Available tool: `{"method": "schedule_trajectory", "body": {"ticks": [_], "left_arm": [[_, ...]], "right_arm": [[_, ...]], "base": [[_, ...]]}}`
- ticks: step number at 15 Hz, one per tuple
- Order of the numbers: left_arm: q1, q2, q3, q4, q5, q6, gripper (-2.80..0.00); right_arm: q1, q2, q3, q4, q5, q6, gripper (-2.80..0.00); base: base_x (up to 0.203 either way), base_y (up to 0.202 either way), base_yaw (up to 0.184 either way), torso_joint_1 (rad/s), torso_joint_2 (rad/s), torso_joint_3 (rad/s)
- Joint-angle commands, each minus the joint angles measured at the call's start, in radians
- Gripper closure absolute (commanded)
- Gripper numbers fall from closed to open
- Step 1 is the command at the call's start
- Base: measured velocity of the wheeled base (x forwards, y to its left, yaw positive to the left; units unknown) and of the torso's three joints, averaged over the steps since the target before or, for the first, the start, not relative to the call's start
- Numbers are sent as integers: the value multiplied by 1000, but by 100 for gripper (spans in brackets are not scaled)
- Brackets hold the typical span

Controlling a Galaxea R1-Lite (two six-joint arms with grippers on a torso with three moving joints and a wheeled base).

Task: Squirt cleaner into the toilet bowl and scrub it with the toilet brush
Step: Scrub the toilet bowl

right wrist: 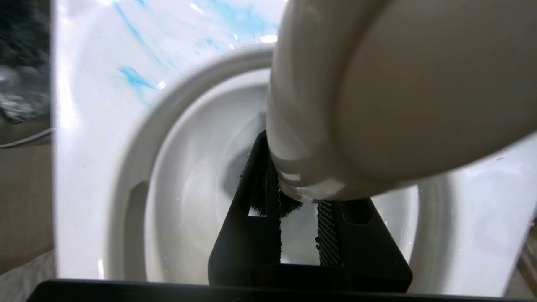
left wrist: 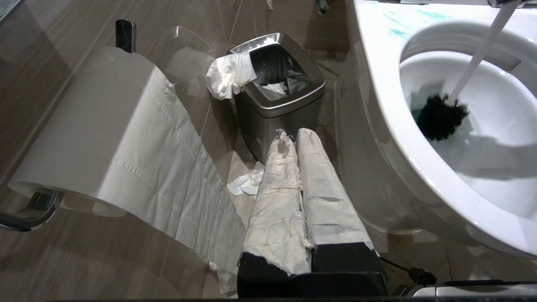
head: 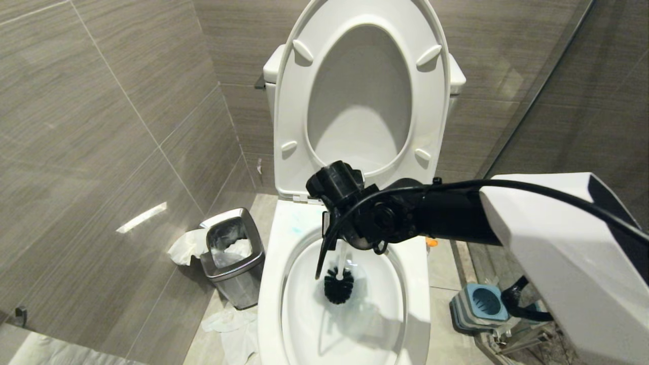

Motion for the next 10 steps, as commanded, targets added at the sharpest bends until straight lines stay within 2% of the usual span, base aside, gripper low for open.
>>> {"method": "schedule_trajectory", "body": {"ticks": [1,4,7,10], "left_arm": [[0,1,0,0,0,-2,0],[0,1,0,0,0,3,0],[0,1,0,0,-1,4,0],[0,1,0,0,-1,6,0]], "right_arm": [[-4,85,0,0,-9,28,0],[-12,77,-5,-21,-41,25,0],[-10,-66,-5,-8,-46,-1,0],[1,-211,10,64,-47,-32,0]], "base": [[0,0,0,0,0,0],[0,0,0,0,0,0],[0,0,0,0,0,0],[0,0,0,0,0,0]]}}
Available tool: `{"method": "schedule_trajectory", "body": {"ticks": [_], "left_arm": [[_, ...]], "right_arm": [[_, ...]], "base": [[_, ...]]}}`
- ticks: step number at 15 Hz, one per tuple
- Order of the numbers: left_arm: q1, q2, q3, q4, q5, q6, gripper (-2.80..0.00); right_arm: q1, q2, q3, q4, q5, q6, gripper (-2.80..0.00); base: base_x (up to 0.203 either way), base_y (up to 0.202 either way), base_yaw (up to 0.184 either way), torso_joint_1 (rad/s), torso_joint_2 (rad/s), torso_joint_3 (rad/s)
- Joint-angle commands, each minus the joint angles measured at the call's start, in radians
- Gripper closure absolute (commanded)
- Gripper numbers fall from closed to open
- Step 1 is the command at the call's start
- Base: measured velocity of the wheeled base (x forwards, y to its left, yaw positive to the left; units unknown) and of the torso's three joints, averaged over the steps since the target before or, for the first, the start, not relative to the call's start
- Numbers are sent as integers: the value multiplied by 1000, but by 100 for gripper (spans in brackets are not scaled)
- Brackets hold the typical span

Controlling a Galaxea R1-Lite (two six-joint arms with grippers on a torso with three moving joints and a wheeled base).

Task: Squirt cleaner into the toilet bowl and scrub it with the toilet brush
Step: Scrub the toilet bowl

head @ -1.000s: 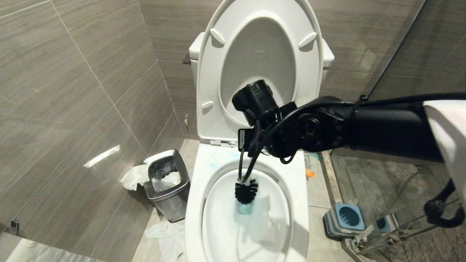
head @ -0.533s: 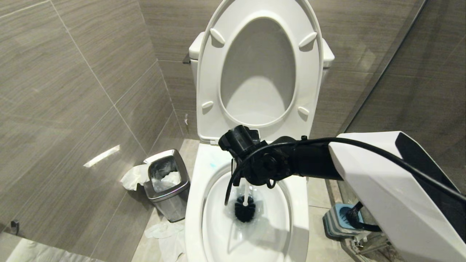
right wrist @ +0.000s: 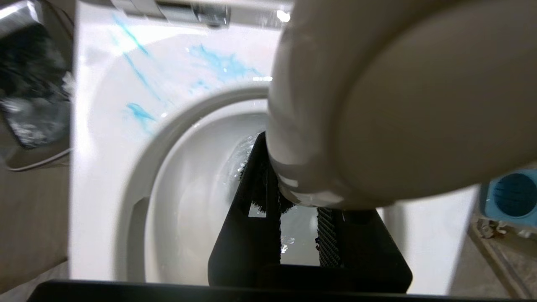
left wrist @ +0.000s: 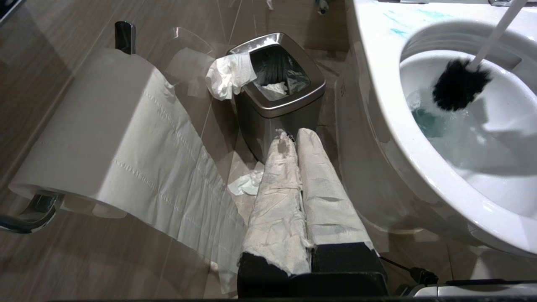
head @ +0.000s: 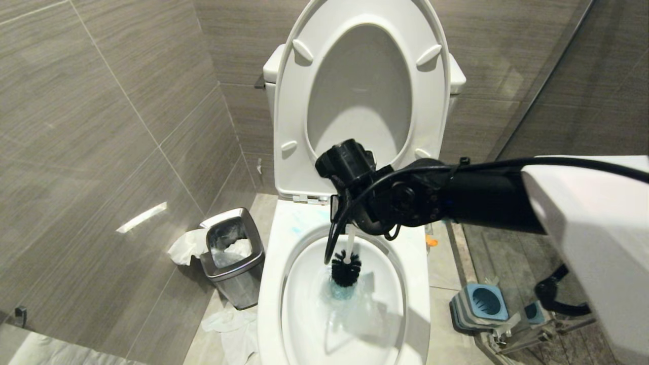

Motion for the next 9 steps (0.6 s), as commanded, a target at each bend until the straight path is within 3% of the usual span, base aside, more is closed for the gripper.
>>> {"method": "schedule_trajectory", "body": {"ticks": [1,4,9], "left_arm": [[0,1,0,1,-2,2,0],[0,1,0,1,-2,2,0],[0,1,2,1,-5,42,0]], "right_arm": [[13,-122,44,35,-11,3,0],[11,-75,55,11,-29,-2,0],[3,87,51,-169,-40,-79,0]], "base": [[0,0,0,0,0,0],[0,0,0,0,0,0],[0,0,0,0,0,0]]}}
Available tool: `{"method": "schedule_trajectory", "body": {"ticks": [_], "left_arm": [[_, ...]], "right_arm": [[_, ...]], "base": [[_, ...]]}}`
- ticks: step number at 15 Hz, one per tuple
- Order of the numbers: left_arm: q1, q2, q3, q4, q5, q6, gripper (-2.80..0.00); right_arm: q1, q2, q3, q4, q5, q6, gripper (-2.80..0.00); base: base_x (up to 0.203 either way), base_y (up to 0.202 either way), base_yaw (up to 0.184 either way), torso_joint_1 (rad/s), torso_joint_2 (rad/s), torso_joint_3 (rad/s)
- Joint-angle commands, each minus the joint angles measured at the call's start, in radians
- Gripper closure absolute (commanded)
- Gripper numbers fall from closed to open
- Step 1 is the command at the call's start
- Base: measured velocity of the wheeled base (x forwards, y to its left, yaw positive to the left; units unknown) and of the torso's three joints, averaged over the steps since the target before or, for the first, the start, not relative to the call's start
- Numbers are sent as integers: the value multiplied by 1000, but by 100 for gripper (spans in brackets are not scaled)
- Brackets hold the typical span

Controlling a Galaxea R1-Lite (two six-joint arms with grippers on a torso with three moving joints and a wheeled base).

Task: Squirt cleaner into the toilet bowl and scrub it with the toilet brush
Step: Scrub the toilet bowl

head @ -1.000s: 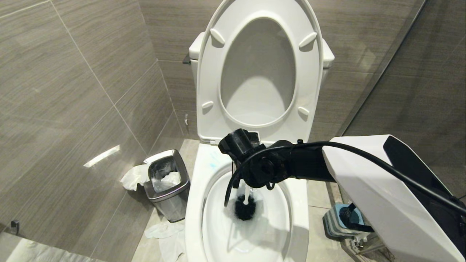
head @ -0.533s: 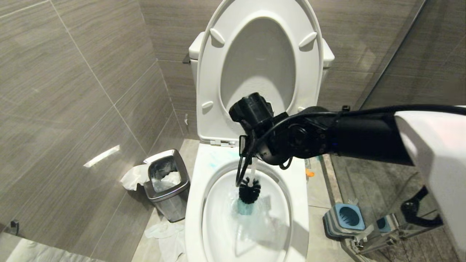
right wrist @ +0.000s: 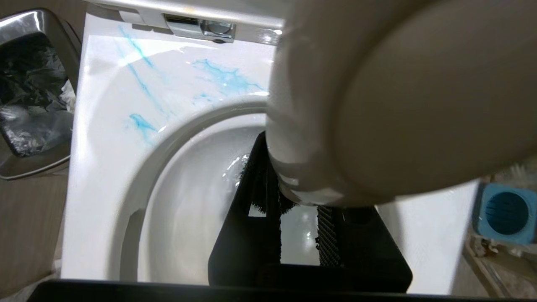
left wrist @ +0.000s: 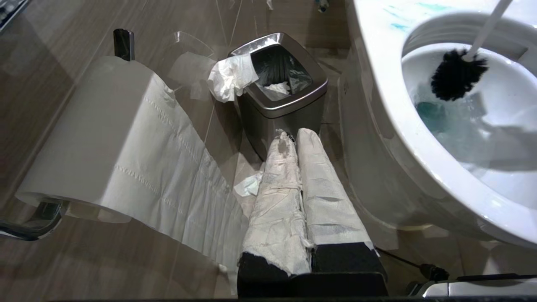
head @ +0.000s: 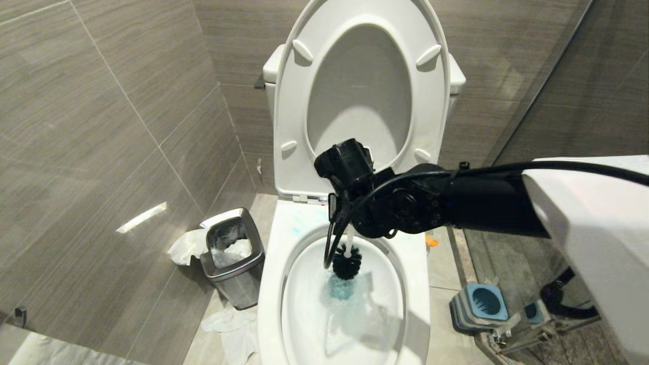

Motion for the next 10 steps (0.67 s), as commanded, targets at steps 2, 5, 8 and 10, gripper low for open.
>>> {"method": "schedule_trajectory", "body": {"ticks": [2,5,8,10], "left_arm": [[1,1,3,1,1,2,0],[1,1,3,1,-1,-2,0],[1,1,3,1,-1,-4,0],[1,1,3,1,-1,-4,0]], "right_arm": [[-12,144,-23,-80,3,-23,0],[-14,196,-31,-81,9,-23,0],[-8,140,19,-53,10,-19,0],[0,56,44,0,19,-2,0]], "base": [[0,0,0,0,0,0],[0,0,0,0,0,0],[0,0,0,0,0,0],[0,0,0,0,0,0]]}}
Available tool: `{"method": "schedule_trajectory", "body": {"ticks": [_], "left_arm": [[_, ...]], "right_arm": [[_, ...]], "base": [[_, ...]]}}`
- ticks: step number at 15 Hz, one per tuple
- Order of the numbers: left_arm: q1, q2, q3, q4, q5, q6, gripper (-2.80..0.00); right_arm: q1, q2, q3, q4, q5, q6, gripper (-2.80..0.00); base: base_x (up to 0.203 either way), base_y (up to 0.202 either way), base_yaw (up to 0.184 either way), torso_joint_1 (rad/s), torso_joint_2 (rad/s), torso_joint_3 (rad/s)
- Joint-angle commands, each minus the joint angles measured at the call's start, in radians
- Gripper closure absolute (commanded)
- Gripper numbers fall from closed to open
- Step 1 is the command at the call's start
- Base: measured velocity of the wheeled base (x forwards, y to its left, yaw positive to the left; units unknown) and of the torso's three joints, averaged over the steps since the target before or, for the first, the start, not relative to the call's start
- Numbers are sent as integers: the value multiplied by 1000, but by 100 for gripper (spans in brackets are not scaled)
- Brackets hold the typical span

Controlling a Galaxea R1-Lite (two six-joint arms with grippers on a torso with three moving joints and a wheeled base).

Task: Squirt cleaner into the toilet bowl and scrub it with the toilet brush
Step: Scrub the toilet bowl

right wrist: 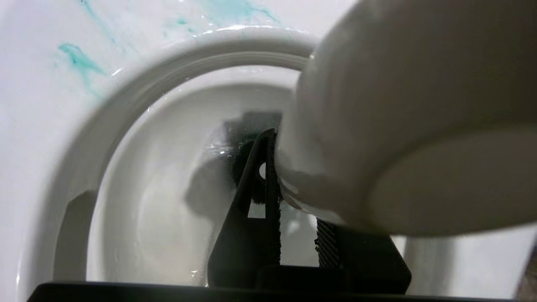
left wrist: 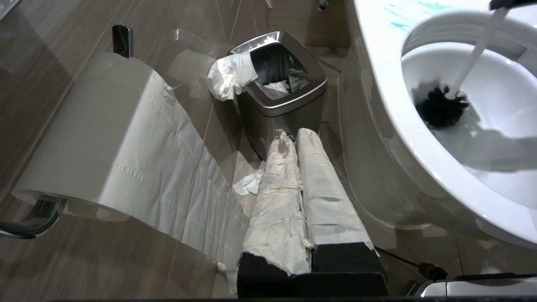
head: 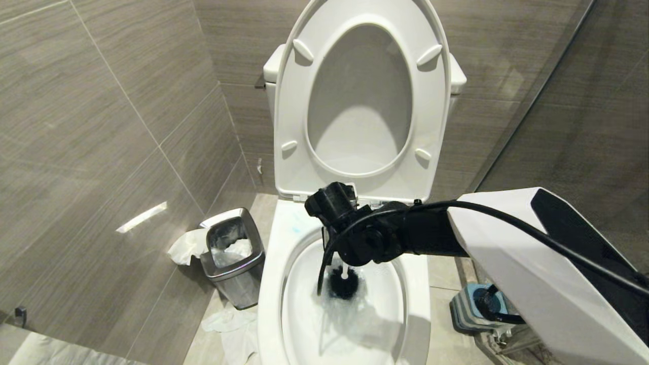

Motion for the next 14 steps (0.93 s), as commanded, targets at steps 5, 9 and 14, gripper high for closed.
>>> {"method": "schedule_trajectory", "body": {"ticks": [5,9,14], "left_arm": [[0,1,0,1,0,-1,0],[0,1,0,1,2,-1,0],[0,1,0,1,3,-7,0]], "right_arm": [[12,-235,17,120,11,17,0],[13,-173,12,119,11,36,0],[23,-27,6,115,11,44,0]], "base": [[0,0,0,0,0,0],[0,0,0,0,0,0],[0,0,0,0,0,0]]}}
